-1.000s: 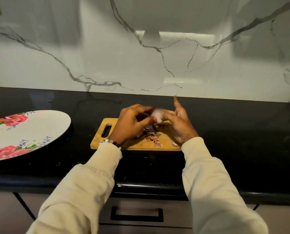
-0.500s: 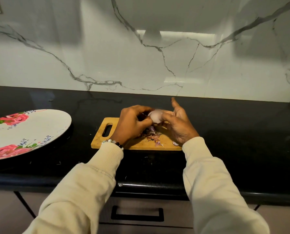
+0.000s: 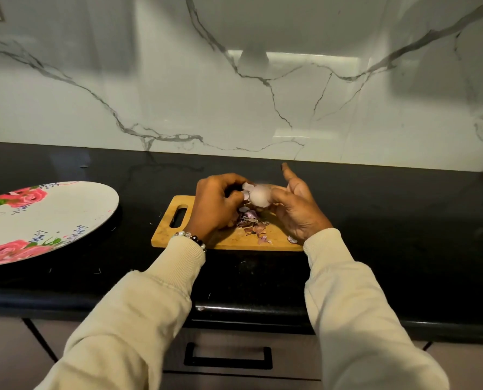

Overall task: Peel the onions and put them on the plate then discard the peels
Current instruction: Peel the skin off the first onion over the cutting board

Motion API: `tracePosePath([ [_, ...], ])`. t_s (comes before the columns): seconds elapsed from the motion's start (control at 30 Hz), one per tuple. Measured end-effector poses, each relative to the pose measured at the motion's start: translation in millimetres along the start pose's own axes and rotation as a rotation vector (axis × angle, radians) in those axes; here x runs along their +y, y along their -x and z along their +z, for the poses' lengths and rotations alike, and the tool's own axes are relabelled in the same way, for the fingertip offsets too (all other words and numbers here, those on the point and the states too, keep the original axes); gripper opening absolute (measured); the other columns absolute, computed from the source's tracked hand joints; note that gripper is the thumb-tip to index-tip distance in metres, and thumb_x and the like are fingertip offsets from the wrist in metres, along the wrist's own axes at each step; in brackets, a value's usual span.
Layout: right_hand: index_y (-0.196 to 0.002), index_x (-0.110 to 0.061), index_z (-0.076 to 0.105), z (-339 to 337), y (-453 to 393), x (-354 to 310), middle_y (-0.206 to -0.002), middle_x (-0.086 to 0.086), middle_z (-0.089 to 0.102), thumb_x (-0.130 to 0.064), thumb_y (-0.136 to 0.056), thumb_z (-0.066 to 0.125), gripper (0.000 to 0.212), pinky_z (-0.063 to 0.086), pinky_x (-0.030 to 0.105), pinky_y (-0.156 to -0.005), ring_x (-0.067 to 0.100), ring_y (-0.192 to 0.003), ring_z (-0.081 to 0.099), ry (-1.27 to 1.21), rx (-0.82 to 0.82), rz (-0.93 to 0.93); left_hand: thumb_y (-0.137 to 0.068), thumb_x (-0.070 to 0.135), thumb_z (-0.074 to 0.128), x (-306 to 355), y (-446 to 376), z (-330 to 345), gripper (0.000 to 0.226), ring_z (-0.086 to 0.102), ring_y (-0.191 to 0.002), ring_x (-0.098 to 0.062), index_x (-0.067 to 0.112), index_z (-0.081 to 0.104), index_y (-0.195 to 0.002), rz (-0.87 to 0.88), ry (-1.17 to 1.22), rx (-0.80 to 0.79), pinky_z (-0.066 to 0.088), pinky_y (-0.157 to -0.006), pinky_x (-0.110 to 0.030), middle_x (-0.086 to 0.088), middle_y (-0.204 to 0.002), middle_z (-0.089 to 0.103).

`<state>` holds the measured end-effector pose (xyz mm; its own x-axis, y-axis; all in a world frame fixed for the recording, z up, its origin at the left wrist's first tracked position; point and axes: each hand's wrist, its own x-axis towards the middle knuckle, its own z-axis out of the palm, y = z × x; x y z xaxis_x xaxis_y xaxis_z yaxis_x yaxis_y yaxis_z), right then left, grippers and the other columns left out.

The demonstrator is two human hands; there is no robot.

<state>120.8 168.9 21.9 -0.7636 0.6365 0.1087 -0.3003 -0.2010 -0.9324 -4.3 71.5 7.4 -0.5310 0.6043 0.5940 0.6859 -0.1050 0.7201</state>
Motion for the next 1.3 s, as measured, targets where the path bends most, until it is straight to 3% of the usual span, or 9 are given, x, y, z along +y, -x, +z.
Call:
tracePosePath([
  [0.17,-0.158,-0.033,0.006,-4,-5,2,-0.087,0.010,0.074,0.015,-0.092,0.040,0.089,0.059,0.044,-0.075,0.027,-0.086,0.069,0.036,0.032,-0.043,-0.093,0.007,0.059,3,-2,-4,0.028,0.067,-0.098,-0.003,0.013,0.070,-0.118,-0.022,0.136,-0.120,0.055,-0.088,-0.025,0.005,-0.106,0.072],
  [0.27,-0.158,-0.036,0.004,-5,-5,2,-0.093,0.011,0.071,0.014,-0.092,0.040,0.090,0.057,0.048,-0.082,0.025,-0.084,0.069,0.082,0.010,-0.051,-0.086,0.014,0.072,5,-1,-7,0.035,0.067,-0.094,0.002,0.014,0.068,-0.121,-0.012,0.095,-0.193,0.053,-0.082,-0.015,0.006,-0.106,0.071],
  [0.37,-0.157,-0.037,0.001,-6,-5,2,-0.095,0.008,0.074,0.012,-0.094,0.043,0.090,0.059,0.045,-0.080,0.023,-0.085,0.072,0.093,-0.017,-0.055,-0.085,0.006,0.072,6,0,-5,0.025,0.068,-0.073,0.002,0.010,0.073,-0.109,-0.064,0.143,-0.143,0.051,-0.064,-0.013,0.003,-0.092,0.073],
  [0.43,-0.157,-0.036,0.001,-7,-7,3,-0.102,0.008,0.075,0.008,-0.093,0.055,0.095,0.060,0.043,-0.079,0.025,-0.092,0.073,0.088,-0.010,-0.058,-0.085,0.005,0.071,5,-1,-5,0.017,0.068,-0.071,0.001,0.012,0.075,-0.101,-0.074,0.142,-0.064,0.051,-0.063,-0.012,0.006,-0.084,0.072],
  [0.57,-0.157,-0.036,0.002,-7,-6,4,-0.111,0.013,0.071,0.000,-0.078,0.077,0.115,0.054,0.057,-0.092,0.032,-0.105,0.070,0.134,0.030,-0.093,-0.088,0.009,0.069,4,-2,-3,0.013,0.068,-0.074,0.000,0.008,0.075,-0.099,-0.057,0.079,-0.034,0.053,-0.067,-0.013,0.007,-0.083,0.071],
  [0.7,-0.157,-0.036,0.002,-8,-5,4,-0.113,0.018,0.066,0.008,-0.078,0.074,0.115,0.058,0.051,-0.085,0.032,-0.106,0.069,0.143,0.017,-0.124,-0.093,0.012,0.064,2,-2,-1,0.015,0.068,-0.080,-0.012,0.006,0.073,-0.104,0.021,-0.039,-0.016,0.056,-0.074,-0.023,-0.003,-0.089,0.072],
  [0.9,-0.157,-0.031,-0.003,-7,-3,1,-0.109,0.015,0.069,0.014,-0.081,0.066,0.112,0.061,0.040,-0.068,0.024,-0.094,0.072,0.095,-0.040,-0.119,-0.097,0.014,0.056,0,-2,1,0.014,0.065,-0.075,-0.018,0.008,0.068,-0.098,0.077,-0.080,0.022,0.055,-0.067,-0.038,-0.006,-0.084,0.069],
  [1.1,-0.157,-0.025,-0.005,-6,-1,2,-0.110,0.018,0.070,0.013,-0.086,0.060,0.104,0.061,0.039,-0.073,0.027,-0.091,0.072,0.088,-0.087,-0.090,-0.100,0.010,0.049,5,-1,-1,0.013,0.059,-0.061,0.003,0.008,0.062,-0.098,-0.087,0.129,0.087,0.047,-0.055,-0.013,-0.001,-0.080,0.064],
  [1.3,-0.157,-0.032,-0.003,-12,-7,3,-0.111,0.009,0.073,0.015,-0.090,0.054,0.100,0.060,0.039,-0.064,0.026,-0.090,0.073,0.086,-0.018,-0.081,-0.092,0.003,0.062,0,-3,-2,0.026,0.064,-0.089,-0.006,0.021,0.072,-0.108,0.045,0.009,-0.012,0.049,-0.077,-0.009,0.003,-0.109,0.063],
])
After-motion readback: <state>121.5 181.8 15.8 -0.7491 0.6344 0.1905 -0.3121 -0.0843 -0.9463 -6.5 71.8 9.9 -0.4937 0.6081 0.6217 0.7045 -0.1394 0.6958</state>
